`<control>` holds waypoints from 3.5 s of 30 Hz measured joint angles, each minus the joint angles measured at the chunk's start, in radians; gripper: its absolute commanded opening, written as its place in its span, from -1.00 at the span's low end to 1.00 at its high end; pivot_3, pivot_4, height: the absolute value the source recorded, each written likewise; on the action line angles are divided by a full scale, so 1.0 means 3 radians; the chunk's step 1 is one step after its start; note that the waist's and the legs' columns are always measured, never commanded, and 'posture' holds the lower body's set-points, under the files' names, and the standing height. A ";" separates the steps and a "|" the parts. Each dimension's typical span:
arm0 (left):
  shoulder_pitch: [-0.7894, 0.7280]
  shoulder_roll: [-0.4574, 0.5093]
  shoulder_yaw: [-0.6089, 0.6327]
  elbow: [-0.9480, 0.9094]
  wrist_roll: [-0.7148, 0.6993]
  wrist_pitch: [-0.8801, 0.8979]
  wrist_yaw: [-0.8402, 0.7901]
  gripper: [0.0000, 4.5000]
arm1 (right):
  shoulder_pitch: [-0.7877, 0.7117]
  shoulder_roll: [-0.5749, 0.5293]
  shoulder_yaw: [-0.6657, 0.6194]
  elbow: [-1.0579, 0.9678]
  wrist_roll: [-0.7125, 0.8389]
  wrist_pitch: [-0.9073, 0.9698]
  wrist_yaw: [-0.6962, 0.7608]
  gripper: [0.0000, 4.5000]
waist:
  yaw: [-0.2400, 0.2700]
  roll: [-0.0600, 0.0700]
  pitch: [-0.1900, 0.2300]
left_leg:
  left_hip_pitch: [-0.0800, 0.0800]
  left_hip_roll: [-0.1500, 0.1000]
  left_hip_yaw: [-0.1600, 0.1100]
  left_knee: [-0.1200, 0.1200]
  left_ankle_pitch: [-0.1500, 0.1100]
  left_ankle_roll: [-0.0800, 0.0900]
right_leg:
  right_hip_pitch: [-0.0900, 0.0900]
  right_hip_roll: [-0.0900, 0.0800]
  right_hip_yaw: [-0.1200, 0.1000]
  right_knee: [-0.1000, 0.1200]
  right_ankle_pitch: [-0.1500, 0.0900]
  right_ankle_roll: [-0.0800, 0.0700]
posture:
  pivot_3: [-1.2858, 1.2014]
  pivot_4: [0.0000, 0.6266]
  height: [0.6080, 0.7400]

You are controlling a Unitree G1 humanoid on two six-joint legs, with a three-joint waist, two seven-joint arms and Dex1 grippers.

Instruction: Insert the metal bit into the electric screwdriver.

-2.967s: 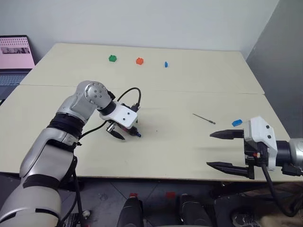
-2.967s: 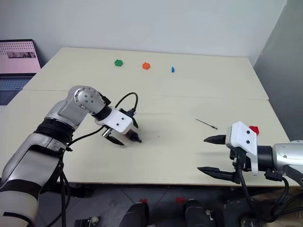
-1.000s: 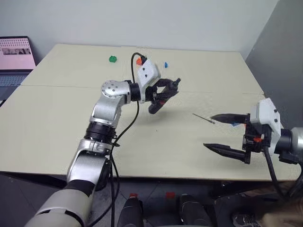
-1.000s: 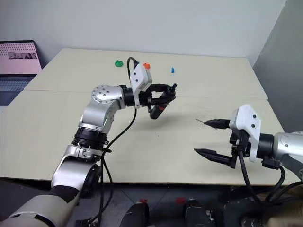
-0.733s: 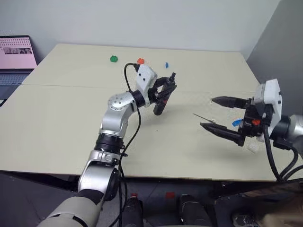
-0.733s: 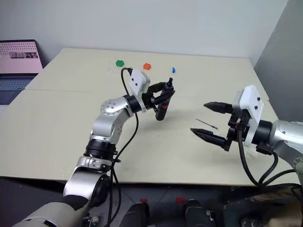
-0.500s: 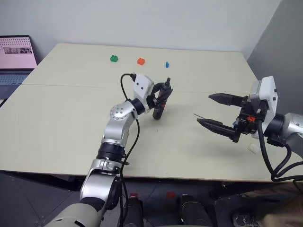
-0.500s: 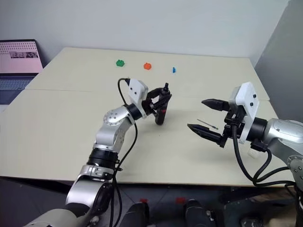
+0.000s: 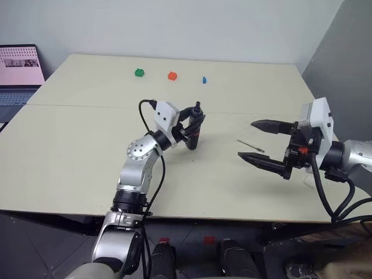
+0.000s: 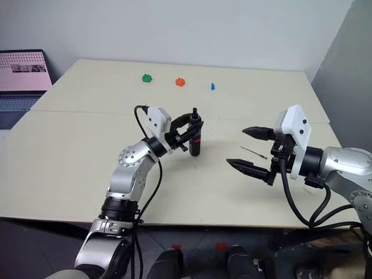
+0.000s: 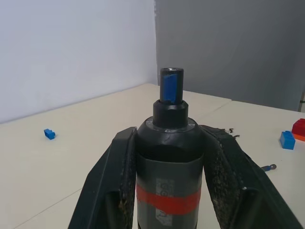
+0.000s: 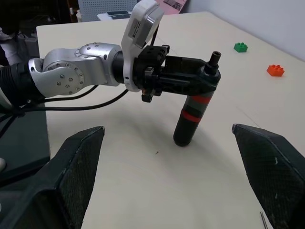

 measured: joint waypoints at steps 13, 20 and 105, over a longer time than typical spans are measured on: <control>0.0089 0.0026 -0.0024 -0.0119 -0.0021 0.0035 0.0141 -0.27 | -0.0539 -0.0491 0.0672 0.0692 -0.0842 -0.0137 0.0488 1.00 | -0.0011 0.0001 -0.0001 | 0.0005 0.0000 0.0006 0.0000 0.0001 0.0000 | -0.0001 -0.0001 0.0004 -0.0002 -0.0006 -0.0019 | 0.03 -0.52 1.00; 0.0092 0.0020 -0.0077 -0.0094 0.0040 -0.0074 0.0216 -0.27 | -0.1658 -0.0365 0.1808 0.1921 -0.1827 -0.0200 0.1135 1.00 | -0.0055 0.0003 -0.0001 | 0.0006 0.0000 0.0009 -0.0001 0.0001 0.0000 | -0.0003 -0.0001 0.0006 -0.0002 -0.0006 -0.0020 | 0.03 -0.52 1.00; 0.0454 -0.0477 -0.0271 -0.0445 0.0301 -0.0282 0.1214 -0.27 | -0.1732 0.2719 0.0015 0.2104 -0.1775 -0.0970 -0.0696 -1.00 | -0.0112 0.0034 0.0007 | -0.0004 -0.0003 -0.0004 -0.0015 0.0002 0.0001 | -0.0007 0.0000 -0.0002 -0.0003 0.0001 0.0007 | 0.03 -0.52 1.00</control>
